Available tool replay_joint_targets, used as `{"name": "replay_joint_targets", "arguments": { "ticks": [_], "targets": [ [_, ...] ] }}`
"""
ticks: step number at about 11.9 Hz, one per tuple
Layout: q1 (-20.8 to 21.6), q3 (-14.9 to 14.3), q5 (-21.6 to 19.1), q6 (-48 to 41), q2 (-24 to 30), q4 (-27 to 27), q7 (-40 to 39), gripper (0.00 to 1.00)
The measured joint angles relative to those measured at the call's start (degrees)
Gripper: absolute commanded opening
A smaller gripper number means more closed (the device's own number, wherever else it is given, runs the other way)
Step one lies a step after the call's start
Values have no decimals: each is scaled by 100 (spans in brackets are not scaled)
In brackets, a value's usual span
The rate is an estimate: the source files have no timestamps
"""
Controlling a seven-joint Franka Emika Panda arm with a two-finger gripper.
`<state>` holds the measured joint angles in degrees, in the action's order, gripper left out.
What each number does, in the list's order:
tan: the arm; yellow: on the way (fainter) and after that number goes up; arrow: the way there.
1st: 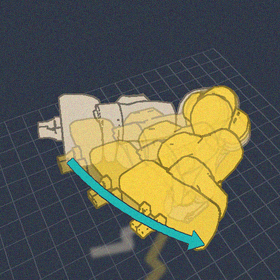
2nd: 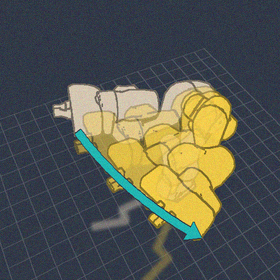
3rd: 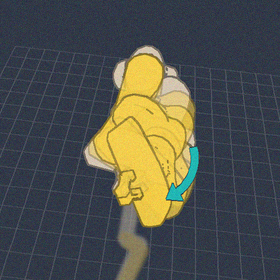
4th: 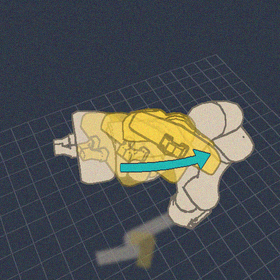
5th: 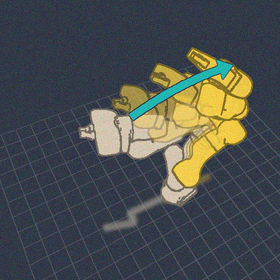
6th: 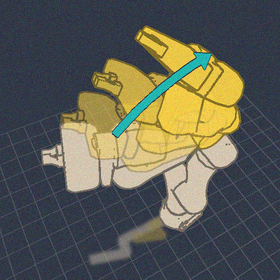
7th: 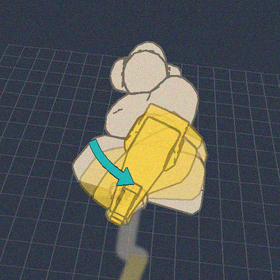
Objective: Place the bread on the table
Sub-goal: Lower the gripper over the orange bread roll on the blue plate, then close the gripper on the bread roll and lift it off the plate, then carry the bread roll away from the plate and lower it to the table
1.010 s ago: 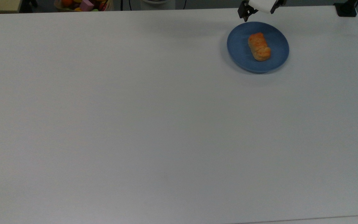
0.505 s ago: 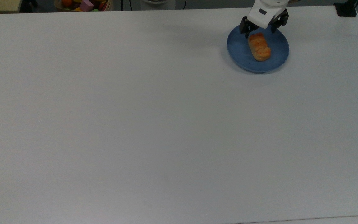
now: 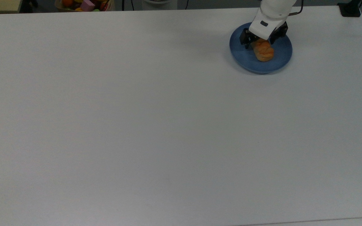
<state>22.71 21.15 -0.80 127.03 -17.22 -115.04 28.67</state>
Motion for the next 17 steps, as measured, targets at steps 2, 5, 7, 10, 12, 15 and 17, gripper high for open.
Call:
{"name": "replay_joint_targets", "arguments": {
  "ticks": [2,5,7,10,12,15,17],
  "targets": [
    [0,0,26,0,-11,3,0,33],
    [-2,0,27,0,-8,29,1,33],
    [-16,0,30,-10,-4,89,1,33],
    [-124,0,63,-500,69,572,-12,33],
    [-222,-1,67,-652,172,958,-82,34],
    [-434,-17,70,-664,178,1581,-374,34],
    [-518,-65,81,-665,23,2074,-502,34]
  ]
}}
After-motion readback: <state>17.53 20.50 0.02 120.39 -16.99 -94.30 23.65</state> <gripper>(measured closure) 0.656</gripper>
